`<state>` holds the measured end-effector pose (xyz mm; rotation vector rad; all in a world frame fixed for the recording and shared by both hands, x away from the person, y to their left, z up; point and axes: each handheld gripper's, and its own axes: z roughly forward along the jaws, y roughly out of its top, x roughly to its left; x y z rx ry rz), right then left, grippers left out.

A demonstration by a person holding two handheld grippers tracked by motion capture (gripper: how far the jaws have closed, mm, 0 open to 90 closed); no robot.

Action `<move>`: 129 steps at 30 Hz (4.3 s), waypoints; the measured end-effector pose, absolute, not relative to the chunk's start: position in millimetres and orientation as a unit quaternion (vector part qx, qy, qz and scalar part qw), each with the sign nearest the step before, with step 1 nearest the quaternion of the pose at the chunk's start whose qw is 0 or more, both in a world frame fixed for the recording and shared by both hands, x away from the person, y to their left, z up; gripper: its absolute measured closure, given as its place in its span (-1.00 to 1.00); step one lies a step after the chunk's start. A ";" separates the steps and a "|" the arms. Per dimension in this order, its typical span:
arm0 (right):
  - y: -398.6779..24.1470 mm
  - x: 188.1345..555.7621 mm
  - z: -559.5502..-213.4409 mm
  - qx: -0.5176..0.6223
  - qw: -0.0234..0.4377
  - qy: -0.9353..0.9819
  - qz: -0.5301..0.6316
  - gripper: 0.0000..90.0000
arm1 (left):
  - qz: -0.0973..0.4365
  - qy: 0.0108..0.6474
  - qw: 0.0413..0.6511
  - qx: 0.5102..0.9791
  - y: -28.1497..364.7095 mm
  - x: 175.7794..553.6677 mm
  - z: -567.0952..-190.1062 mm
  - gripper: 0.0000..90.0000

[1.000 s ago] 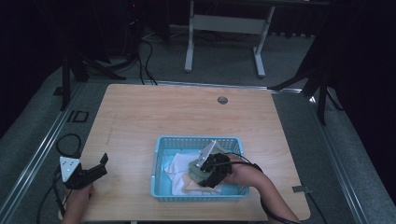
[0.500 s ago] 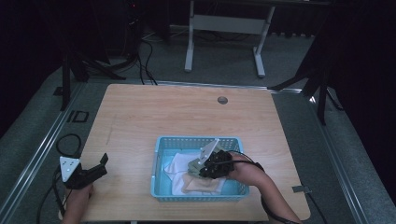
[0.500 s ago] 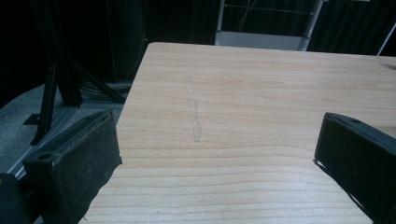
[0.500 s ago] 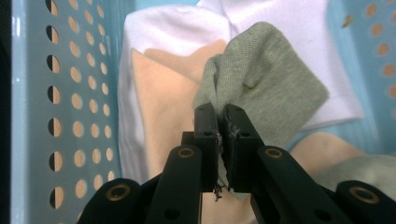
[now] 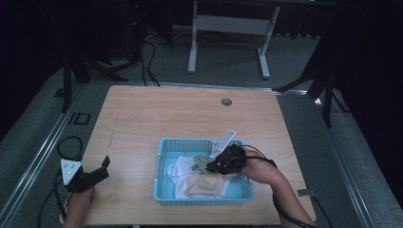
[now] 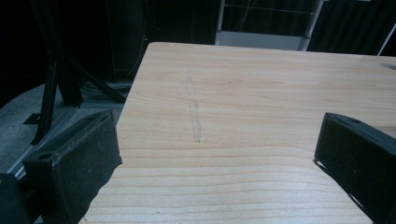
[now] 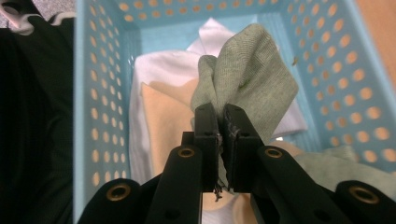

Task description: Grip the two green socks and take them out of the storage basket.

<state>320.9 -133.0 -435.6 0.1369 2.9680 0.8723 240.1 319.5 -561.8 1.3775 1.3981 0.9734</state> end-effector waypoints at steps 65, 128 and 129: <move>-357.1 292.5 -448.7 0.251 0.090 0.910 0.316 0.89 | 0.397 0.567 0.454 0.561 318.7 240.0 -561.7 -0.99; -252.0 339.1 -427.9 0.166 0.062 0.938 0.297 0.20 | 0.395 0.568 0.456 0.560 319.2 240.2 -561.7 -0.99; -249.1 340.5 -428.8 0.164 0.060 0.939 0.296 0.20 | 0.395 0.568 0.456 0.560 319.2 240.1 -561.7 -0.99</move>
